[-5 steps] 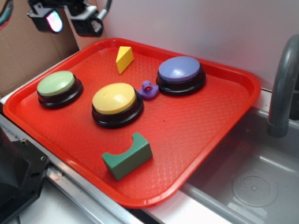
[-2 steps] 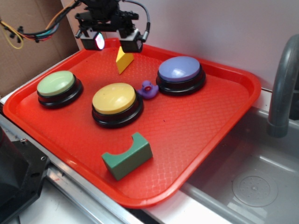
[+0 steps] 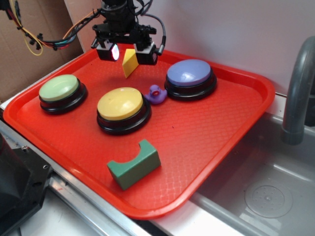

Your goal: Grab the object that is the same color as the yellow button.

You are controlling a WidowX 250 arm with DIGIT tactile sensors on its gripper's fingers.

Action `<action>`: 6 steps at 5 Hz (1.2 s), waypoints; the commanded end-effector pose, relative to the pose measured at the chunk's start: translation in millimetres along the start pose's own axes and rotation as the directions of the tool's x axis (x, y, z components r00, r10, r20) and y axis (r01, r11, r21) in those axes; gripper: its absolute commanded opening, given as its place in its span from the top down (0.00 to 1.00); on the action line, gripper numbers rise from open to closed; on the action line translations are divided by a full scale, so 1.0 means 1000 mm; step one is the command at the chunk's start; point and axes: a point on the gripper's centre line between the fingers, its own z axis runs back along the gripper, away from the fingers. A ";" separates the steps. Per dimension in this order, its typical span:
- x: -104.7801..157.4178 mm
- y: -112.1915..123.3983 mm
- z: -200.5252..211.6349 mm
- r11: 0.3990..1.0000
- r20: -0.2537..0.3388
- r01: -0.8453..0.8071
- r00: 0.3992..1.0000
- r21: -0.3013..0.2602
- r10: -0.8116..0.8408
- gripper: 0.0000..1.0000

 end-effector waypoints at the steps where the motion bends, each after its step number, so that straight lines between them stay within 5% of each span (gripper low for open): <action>1: 0.032 0.008 -0.013 1.000 0.029 -0.006 1.000 0.015 0.005 0.00; 2: 0.035 0.007 -0.022 1.000 0.021 -0.012 1.000 0.026 0.012 0.00; 3: 0.035 0.009 -0.025 0.999 0.029 -0.007 1.000 0.038 0.005 0.97; 6: 0.021 0.013 0.004 0.997 0.048 0.000 0.999 0.078 -0.003 1.00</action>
